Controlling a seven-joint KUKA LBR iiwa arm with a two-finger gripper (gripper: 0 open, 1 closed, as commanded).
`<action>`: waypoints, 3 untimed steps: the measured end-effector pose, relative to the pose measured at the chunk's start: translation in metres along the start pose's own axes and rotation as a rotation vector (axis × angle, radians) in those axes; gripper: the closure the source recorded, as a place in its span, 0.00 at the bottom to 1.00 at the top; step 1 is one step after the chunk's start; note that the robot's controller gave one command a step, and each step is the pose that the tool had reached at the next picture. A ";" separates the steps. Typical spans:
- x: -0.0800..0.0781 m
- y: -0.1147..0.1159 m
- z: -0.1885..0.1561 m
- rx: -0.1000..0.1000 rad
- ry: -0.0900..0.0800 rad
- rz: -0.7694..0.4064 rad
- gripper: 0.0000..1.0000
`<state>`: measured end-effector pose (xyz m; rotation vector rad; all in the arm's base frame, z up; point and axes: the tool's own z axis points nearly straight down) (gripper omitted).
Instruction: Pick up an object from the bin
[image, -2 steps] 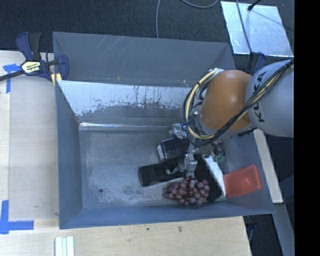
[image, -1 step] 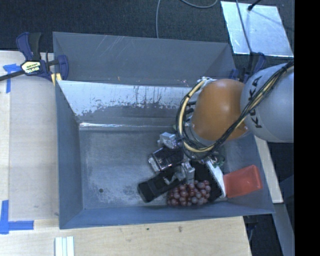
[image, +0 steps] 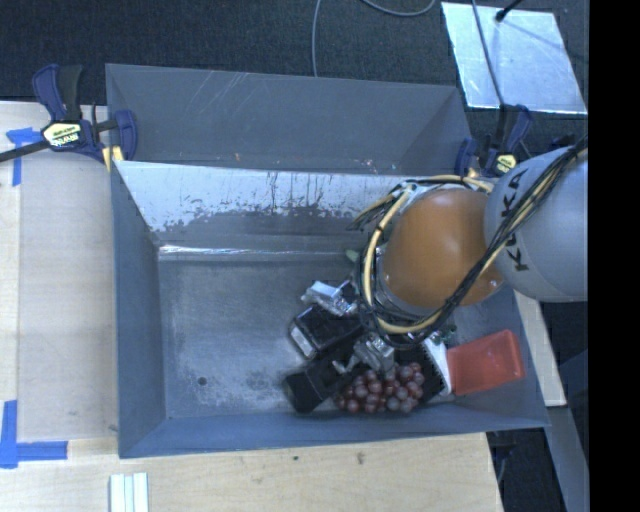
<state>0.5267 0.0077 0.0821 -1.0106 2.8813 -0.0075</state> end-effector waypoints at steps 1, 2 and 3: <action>0.002 0.014 -0.003 0.026 -0.021 0.023 1.00; 0.002 0.014 -0.003 0.026 -0.021 0.023 1.00; 0.002 0.014 -0.004 0.027 -0.023 0.023 1.00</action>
Offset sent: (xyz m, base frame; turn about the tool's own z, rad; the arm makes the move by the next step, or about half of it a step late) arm 0.0000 0.0000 0.0000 0.0000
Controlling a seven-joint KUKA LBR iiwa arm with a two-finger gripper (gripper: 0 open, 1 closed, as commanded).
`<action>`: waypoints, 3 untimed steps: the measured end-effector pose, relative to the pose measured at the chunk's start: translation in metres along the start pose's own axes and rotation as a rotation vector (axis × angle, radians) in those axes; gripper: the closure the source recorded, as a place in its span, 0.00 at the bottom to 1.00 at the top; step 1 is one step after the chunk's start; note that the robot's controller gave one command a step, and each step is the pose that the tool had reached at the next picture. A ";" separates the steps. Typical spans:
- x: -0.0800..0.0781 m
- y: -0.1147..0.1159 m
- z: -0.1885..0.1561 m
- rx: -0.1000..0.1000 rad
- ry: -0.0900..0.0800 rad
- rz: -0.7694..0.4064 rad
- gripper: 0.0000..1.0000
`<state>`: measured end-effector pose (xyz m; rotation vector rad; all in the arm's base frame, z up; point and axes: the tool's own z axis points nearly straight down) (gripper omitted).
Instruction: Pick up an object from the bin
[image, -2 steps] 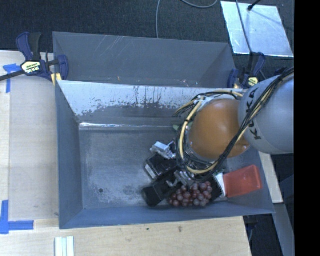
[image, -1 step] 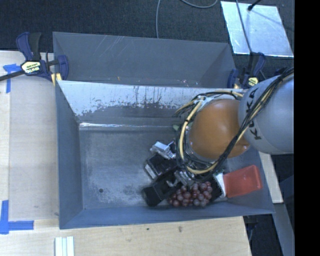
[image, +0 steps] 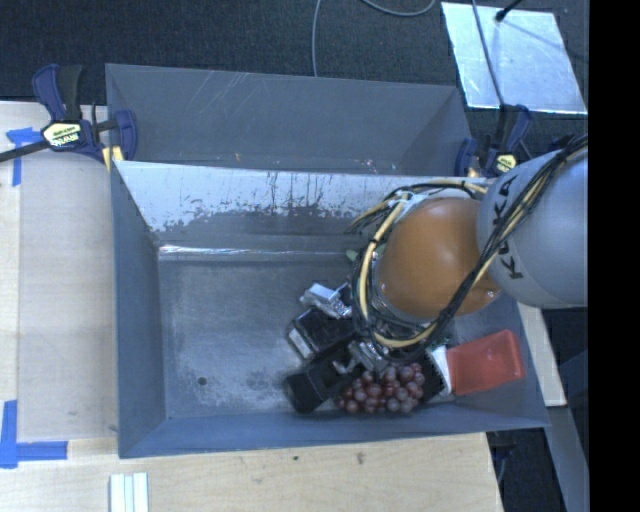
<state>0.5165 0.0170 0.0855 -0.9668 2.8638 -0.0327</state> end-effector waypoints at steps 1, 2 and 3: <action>-0.002 0.001 -0.008 -0.001 -0.004 -0.001 1.00; -0.004 0.000 -0.025 -0.001 -0.009 0.000 1.00; -0.009 -0.002 -0.042 0.004 -0.019 0.000 1.00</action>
Offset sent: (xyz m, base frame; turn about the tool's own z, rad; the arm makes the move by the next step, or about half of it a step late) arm 0.0000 -0.0001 0.0692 0.0000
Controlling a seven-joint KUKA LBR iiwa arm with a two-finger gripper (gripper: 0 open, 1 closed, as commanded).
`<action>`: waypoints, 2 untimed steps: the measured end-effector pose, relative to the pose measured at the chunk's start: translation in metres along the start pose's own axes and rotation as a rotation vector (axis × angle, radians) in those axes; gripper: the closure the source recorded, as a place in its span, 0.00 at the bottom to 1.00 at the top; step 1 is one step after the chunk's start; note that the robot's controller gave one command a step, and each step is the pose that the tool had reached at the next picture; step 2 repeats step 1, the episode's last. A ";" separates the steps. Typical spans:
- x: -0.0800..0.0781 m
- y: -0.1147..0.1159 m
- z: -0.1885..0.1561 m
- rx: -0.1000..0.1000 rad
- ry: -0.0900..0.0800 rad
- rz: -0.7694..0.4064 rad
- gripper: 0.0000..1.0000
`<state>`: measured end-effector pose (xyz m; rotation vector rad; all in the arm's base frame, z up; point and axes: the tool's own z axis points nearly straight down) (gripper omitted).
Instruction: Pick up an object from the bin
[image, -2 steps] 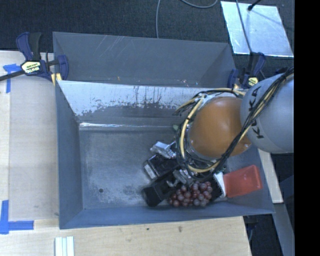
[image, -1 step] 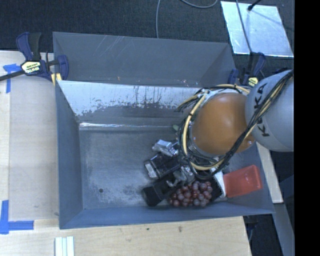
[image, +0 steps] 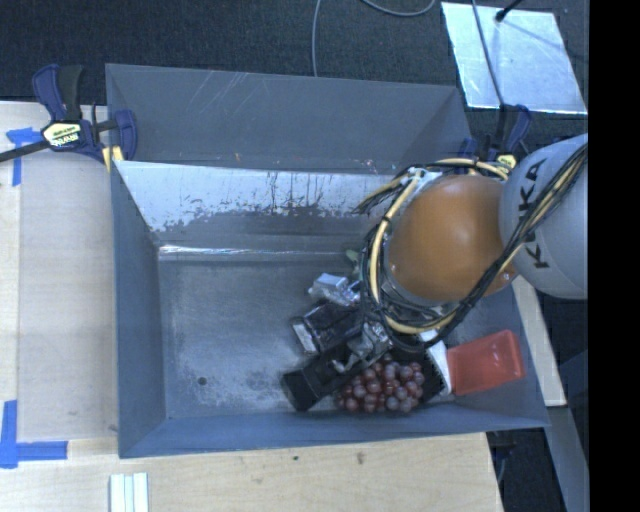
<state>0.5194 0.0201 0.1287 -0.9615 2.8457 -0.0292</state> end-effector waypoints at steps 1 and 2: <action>-0.001 -0.001 -0.006 -0.001 -0.003 0.000 1.00; -0.001 -0.001 -0.006 -0.001 -0.003 0.000 1.00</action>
Offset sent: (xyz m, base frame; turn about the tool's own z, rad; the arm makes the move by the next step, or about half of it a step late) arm 0.0001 -0.0001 0.0004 0.0000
